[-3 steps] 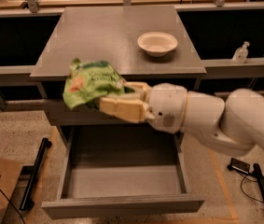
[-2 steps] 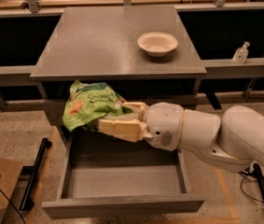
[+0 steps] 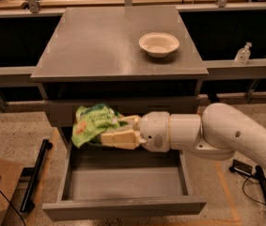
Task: Place green rice chip bag into middle drawer
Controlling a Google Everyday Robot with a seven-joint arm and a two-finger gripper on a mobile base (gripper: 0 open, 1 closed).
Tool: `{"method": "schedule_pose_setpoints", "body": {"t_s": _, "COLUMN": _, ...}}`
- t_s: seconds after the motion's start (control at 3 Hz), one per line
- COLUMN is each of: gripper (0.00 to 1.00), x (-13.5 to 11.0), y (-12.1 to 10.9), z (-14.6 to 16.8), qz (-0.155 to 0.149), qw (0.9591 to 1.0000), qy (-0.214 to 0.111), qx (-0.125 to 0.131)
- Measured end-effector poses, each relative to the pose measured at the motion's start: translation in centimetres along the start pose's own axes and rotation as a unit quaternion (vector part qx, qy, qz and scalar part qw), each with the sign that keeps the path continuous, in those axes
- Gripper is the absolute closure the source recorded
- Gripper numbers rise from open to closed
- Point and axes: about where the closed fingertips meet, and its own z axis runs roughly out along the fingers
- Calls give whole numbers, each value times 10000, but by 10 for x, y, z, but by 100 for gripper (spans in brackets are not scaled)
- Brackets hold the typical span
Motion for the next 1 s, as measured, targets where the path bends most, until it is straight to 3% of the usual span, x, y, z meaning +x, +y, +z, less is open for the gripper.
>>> {"method": "schedule_pose_setpoints", "body": {"t_s": 0.33, "gripper": 100, "x": 59, "y": -26, "z": 10, "qz": 333, "qw": 9991, "qy": 274, "qx": -21}}
{"method": "schedule_pose_setpoints", "body": {"t_s": 0.67, "gripper": 100, "x": 124, "y": -56, "z": 19, "qz": 647, "qw": 9974, "qy": 298, "qx": 69}}
{"method": "schedule_pose_setpoints", "body": {"t_s": 1.0, "gripper": 100, "x": 135, "y": -61, "z": 22, "qz": 788, "qw": 9966, "qy": 228, "qx": 39}}
